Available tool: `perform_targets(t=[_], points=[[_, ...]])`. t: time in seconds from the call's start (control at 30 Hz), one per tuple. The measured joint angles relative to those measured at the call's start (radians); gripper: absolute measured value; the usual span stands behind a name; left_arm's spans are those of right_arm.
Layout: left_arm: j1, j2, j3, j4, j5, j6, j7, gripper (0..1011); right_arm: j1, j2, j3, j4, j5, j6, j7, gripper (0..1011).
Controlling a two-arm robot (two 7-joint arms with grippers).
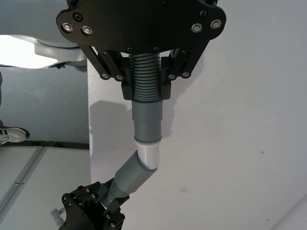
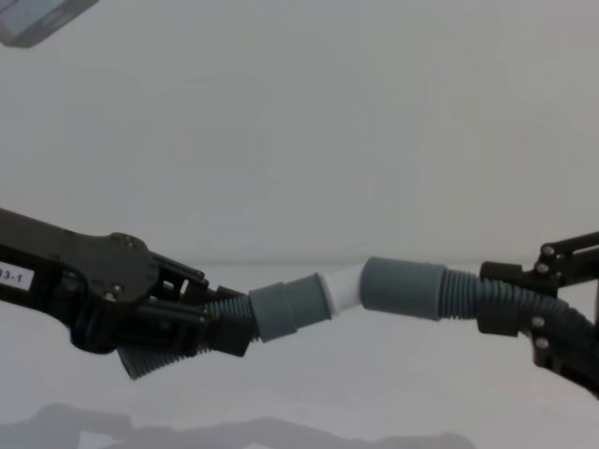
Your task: Use both hands to pick up one end of the pipe from the table, align the ends, and insert them.
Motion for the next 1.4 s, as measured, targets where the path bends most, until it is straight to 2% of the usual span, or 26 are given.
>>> perform_targets(t=[0.6, 1.4], points=[[0.001, 0.016, 0.0, -0.01, -0.006, -0.007, 0.029, 293, 0.023, 0.038, -0.023, 0.017, 0.022, -0.039, 0.06, 153], [-0.024, 0.033, 0.026, 0.003, -0.031, -0.024, -0.021, 293, 0.059, 0.057, -0.034, 0.062, 0.057, -0.037, 0.092, 144]])
